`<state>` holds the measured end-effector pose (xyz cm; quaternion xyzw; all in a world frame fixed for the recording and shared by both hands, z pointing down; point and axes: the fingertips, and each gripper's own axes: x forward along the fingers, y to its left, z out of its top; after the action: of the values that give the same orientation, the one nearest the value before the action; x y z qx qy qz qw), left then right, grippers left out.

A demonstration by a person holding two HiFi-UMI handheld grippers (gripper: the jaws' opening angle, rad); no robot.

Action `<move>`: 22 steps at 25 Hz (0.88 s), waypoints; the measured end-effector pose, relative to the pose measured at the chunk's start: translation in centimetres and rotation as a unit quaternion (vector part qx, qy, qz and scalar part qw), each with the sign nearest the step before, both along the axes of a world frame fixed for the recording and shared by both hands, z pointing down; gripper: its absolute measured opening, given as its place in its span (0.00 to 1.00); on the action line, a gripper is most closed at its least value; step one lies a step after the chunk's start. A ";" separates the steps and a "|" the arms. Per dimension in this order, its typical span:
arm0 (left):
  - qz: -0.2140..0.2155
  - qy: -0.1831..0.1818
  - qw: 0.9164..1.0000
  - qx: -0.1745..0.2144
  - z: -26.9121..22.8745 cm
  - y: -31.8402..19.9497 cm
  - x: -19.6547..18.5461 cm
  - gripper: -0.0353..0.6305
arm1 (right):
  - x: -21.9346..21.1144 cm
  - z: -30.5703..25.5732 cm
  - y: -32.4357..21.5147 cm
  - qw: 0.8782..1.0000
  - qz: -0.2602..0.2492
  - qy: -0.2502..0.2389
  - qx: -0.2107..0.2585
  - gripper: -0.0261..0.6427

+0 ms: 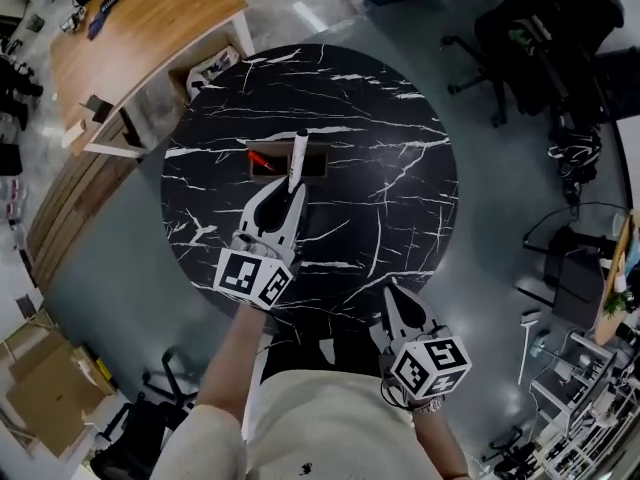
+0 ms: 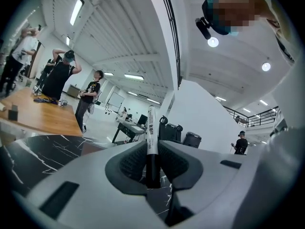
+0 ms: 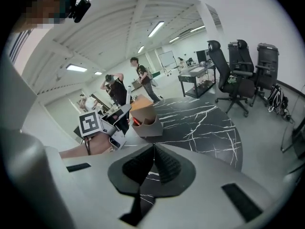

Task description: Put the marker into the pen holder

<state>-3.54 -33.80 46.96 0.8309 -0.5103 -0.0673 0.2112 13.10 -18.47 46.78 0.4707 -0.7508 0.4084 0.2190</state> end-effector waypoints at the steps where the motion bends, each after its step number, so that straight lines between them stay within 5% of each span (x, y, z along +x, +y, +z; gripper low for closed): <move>1: 0.000 -0.001 1.000 -0.004 0.7 -0.5 -0.2 0.17 | 0.0 0.3 0.0 1.000 0.003 0.002 -0.004 0.06; 22: -0.016 -0.048 0.998 -0.049 7.9 -4.8 0.9 0.17 | 1.2 3.5 -0.9 0.998 0.046 0.014 -0.038 0.06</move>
<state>-2.65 -38.63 54.83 0.8136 -0.5359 -0.0059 0.2256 14.30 -19.33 50.25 0.5018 -0.7091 0.4399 0.2277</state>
